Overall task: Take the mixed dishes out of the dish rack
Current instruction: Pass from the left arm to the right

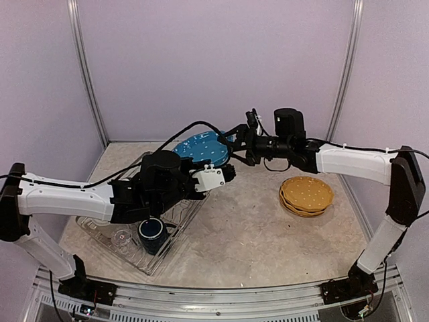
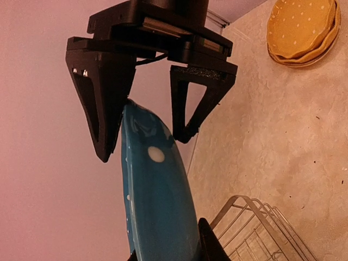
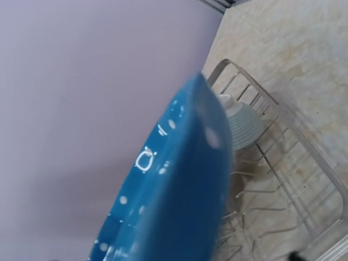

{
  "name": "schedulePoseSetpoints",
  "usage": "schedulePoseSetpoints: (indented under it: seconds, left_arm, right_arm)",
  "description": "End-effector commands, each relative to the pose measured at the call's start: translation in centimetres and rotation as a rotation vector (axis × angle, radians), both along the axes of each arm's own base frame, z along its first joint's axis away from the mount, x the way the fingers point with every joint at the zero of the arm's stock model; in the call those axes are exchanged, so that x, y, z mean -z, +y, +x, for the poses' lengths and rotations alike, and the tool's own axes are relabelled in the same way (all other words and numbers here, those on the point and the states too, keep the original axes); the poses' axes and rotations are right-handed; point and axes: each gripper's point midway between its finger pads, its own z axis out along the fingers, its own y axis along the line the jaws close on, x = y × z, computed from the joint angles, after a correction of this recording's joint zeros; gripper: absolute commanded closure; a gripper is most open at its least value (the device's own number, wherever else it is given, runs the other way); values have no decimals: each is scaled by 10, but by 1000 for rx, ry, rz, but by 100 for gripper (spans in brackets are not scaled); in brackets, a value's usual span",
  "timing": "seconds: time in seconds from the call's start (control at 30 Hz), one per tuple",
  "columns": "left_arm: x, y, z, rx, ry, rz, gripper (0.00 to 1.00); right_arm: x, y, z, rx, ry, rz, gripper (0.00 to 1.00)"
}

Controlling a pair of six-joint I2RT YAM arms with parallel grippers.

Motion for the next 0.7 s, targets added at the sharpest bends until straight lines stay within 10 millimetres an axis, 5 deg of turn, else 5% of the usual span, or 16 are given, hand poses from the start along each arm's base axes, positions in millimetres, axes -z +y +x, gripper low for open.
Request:
schedulePoseSetpoints:
  seconds: [0.0,0.13,0.37,0.67]
  left_arm:
    - [-42,0,7,-57,-133,-102,100]
    - [-33,-2,11,-81,-131,-69,100]
    - [-16,-5,17,-100,-135,6,100]
    - [-4,-7,21,-127,-164,91,97]
  right_arm:
    - [-7,22,-4,-46,35,92,23]
    - [-8,26,-7,-61,103,190,41]
    - [-1,33,-11,-89,150,217,45]
    - [10,35,-7,-70,176,170,76]
